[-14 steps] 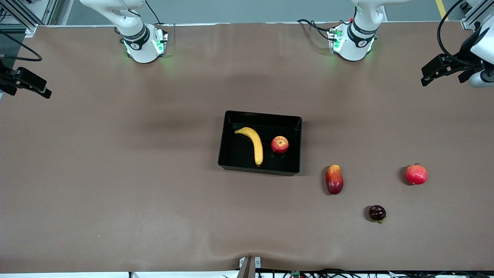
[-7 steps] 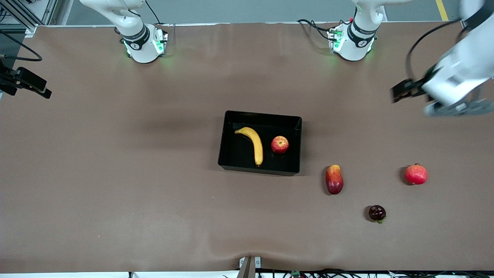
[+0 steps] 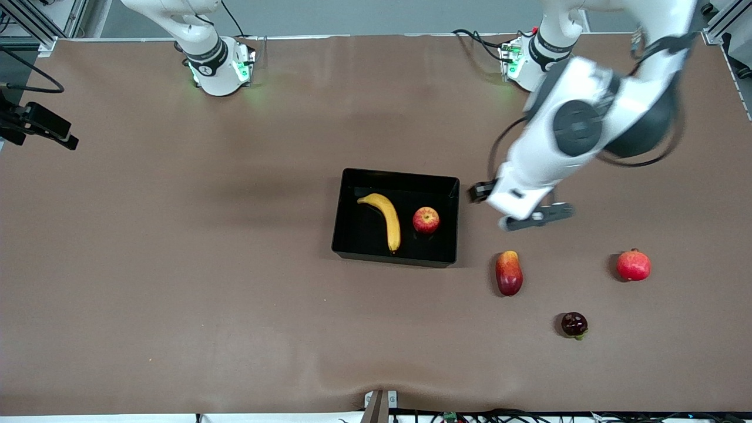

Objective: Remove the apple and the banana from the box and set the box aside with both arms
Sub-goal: 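Reach the left gripper into the black tray and grasp the apple, then lift the apple out with the left gripper while the right gripper reaches forward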

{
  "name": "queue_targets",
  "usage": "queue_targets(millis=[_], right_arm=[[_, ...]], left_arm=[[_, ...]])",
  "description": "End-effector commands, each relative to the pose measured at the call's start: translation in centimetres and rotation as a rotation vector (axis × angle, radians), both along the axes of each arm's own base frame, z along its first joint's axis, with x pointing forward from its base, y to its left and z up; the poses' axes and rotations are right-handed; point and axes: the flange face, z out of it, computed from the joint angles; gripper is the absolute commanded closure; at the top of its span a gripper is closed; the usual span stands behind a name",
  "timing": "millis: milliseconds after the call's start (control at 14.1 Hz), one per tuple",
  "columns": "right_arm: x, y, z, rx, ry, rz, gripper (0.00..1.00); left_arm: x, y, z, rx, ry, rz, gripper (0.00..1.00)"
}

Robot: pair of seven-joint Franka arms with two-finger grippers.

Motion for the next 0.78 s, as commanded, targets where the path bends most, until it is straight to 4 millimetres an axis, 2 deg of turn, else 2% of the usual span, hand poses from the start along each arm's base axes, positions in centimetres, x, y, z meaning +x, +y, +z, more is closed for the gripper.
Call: queue_targets(millis=[0,212,424,707], right_arm=[[0.0,0.0,0.4,0.000,-0.005,-0.008,0.00],[0.1,0.1,0.4,0.000,-0.003,-0.007,0.00],[0.1,0.2,0.4,0.000,-0.003,-0.005,0.00],[0.4,1.3,-0.1,0.002,0.006,0.015,0.00]], left_arm=[[-0.5,-4.6,-4.8,0.022,-0.010,0.126,0.00],[-1.2,-8.0,-10.5,0.084,-0.044,0.249,0.00],[-1.8,-10.5,-16.0,0.073,-0.047,0.334,0.00],[-2.2,-10.9,-20.0,0.107,-0.057,0.336,0.00]])
